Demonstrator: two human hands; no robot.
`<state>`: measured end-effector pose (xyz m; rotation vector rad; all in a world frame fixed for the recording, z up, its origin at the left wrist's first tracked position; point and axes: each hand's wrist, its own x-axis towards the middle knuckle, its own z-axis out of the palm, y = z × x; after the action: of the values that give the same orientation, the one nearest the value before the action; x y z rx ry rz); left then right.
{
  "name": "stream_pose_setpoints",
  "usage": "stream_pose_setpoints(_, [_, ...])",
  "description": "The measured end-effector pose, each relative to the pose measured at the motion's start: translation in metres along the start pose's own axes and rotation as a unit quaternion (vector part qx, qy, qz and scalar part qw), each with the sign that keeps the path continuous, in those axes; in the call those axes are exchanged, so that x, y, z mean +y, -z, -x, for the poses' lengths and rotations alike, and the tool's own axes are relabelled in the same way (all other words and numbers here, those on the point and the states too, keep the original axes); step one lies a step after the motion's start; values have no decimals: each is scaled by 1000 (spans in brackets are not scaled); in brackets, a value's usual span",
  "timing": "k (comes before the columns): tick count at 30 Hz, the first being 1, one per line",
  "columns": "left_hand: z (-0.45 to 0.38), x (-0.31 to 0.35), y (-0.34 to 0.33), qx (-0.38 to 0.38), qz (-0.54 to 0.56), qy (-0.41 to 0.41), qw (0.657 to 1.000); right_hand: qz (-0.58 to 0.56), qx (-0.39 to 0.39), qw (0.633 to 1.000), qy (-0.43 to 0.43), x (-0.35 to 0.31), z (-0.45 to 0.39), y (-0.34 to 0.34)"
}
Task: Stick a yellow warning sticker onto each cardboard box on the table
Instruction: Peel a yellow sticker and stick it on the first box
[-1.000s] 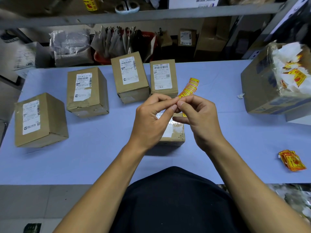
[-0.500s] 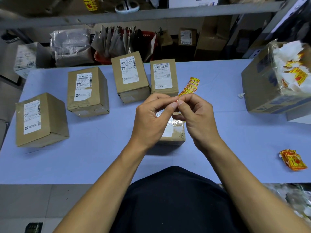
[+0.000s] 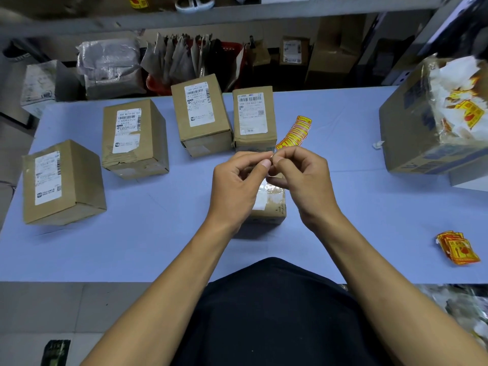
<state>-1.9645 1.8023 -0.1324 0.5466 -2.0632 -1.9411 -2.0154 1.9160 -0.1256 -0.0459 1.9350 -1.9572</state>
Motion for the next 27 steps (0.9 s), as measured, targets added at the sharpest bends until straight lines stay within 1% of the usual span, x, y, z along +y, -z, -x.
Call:
stream_pose_setpoints(4, [0, 1, -2, -10, -30, -37, 999, -10, -7, 1000, 4, -3, -1, 7])
stream_pose_setpoints(13, [2, 8, -7, -7, -59, -77, 995, -25, 1, 1000, -2, -6, 0, 10])
stream_pose_setpoints(19, [4, 6, -3, 3, -146, -130, 981, -34, 5, 999, -9, -3, 4, 8])
stream_pose_setpoints(27, [2, 2, 2, 11, -173, -165, 971, -46, 7, 999, -10, -4, 5, 5])
